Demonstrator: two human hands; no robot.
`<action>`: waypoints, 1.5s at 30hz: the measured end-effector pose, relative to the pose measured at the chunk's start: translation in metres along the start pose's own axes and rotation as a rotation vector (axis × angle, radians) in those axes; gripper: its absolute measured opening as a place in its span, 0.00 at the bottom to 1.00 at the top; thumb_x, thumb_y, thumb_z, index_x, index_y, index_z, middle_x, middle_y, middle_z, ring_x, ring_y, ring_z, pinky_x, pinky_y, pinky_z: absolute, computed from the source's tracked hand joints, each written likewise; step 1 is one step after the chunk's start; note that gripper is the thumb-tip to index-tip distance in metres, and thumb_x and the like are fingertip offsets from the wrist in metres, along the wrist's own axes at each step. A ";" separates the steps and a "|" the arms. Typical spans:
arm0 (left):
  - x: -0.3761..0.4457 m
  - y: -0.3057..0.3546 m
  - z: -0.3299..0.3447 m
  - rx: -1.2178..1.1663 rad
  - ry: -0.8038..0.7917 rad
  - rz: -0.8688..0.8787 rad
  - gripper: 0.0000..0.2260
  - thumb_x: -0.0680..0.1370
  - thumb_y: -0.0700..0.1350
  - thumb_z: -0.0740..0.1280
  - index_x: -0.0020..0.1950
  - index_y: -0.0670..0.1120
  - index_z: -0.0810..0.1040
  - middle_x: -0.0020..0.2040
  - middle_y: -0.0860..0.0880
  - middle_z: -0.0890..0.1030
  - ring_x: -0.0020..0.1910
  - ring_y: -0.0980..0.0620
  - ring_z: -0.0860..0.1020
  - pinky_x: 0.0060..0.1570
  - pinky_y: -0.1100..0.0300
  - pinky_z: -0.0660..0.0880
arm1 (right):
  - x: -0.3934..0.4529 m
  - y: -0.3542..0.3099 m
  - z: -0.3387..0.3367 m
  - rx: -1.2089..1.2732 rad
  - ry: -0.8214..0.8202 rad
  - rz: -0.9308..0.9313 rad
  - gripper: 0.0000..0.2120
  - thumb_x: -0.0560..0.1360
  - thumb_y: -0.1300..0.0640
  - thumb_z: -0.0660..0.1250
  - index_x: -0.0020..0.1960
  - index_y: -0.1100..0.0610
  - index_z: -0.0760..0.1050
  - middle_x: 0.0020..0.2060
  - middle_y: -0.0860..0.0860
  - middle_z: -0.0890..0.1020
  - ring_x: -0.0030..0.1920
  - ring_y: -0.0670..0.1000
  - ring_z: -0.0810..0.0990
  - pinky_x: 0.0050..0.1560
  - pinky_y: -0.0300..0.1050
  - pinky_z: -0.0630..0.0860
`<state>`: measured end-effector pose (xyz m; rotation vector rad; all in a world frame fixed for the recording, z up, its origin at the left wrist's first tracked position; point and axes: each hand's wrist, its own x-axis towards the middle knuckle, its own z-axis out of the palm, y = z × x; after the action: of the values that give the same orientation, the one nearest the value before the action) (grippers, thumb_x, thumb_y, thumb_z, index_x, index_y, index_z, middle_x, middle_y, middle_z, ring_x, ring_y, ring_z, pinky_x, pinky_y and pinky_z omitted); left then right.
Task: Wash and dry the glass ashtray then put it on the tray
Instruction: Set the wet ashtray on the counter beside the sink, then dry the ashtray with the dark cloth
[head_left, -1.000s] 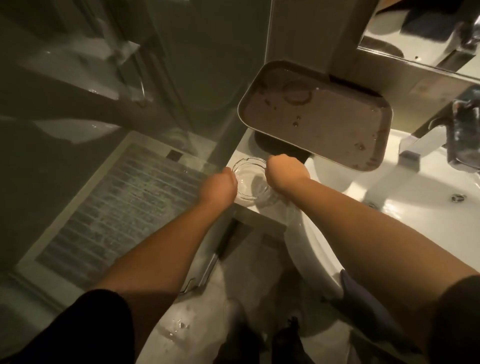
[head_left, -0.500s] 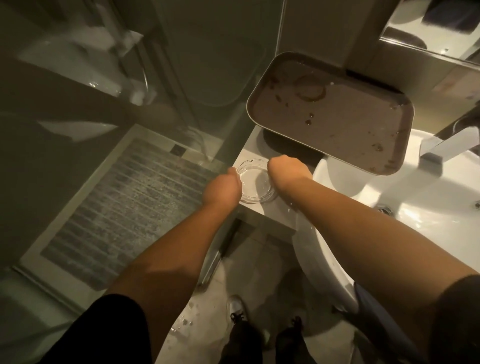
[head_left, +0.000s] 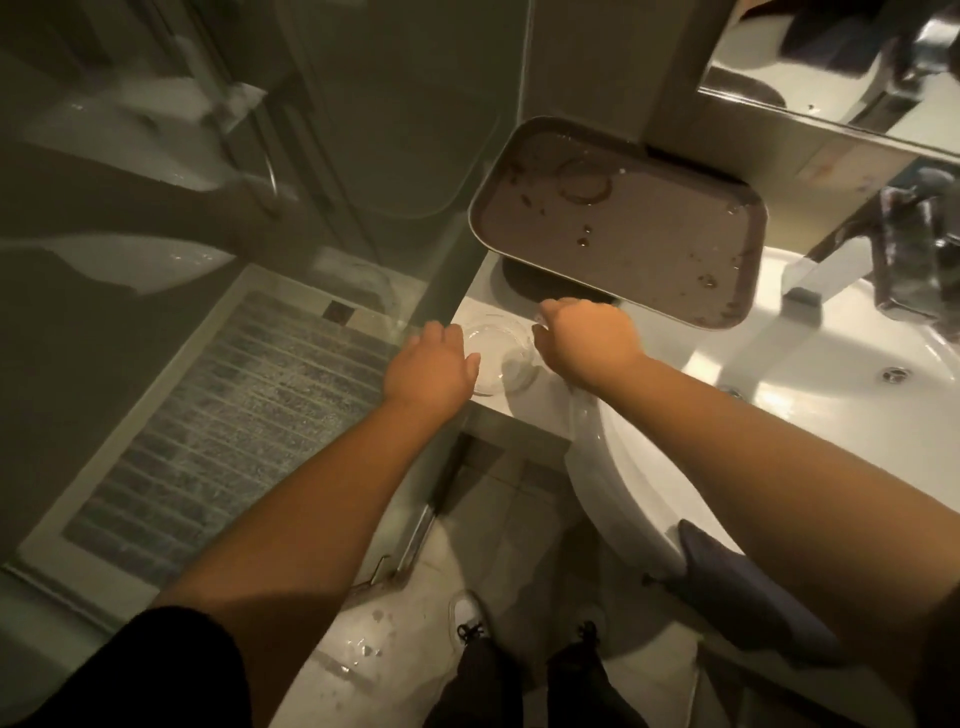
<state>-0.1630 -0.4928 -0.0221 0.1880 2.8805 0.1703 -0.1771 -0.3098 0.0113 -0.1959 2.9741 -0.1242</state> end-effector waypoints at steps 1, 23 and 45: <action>-0.009 0.003 -0.004 0.033 0.039 0.060 0.21 0.82 0.55 0.56 0.69 0.44 0.69 0.67 0.42 0.71 0.64 0.42 0.71 0.58 0.50 0.70 | -0.014 0.011 -0.004 0.003 0.038 -0.014 0.14 0.81 0.52 0.56 0.57 0.58 0.77 0.47 0.55 0.80 0.43 0.56 0.79 0.42 0.47 0.76; -0.141 0.185 0.034 0.155 -0.188 0.945 0.29 0.78 0.68 0.50 0.70 0.51 0.68 0.70 0.49 0.72 0.69 0.47 0.68 0.70 0.46 0.60 | -0.320 0.147 0.013 0.196 -0.177 0.096 0.19 0.78 0.39 0.60 0.57 0.51 0.77 0.49 0.49 0.81 0.49 0.50 0.78 0.53 0.48 0.75; -0.151 0.183 0.057 0.080 -0.029 0.873 0.15 0.72 0.57 0.68 0.55 0.52 0.80 0.50 0.52 0.84 0.47 0.49 0.81 0.49 0.54 0.75 | -0.292 0.126 0.054 0.135 -0.140 -0.050 0.19 0.74 0.40 0.64 0.58 0.50 0.71 0.49 0.49 0.82 0.45 0.53 0.80 0.44 0.52 0.79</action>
<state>0.0170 -0.3278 -0.0170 1.4242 2.5668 0.1958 0.1015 -0.1495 -0.0090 -0.2511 2.8101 -0.3039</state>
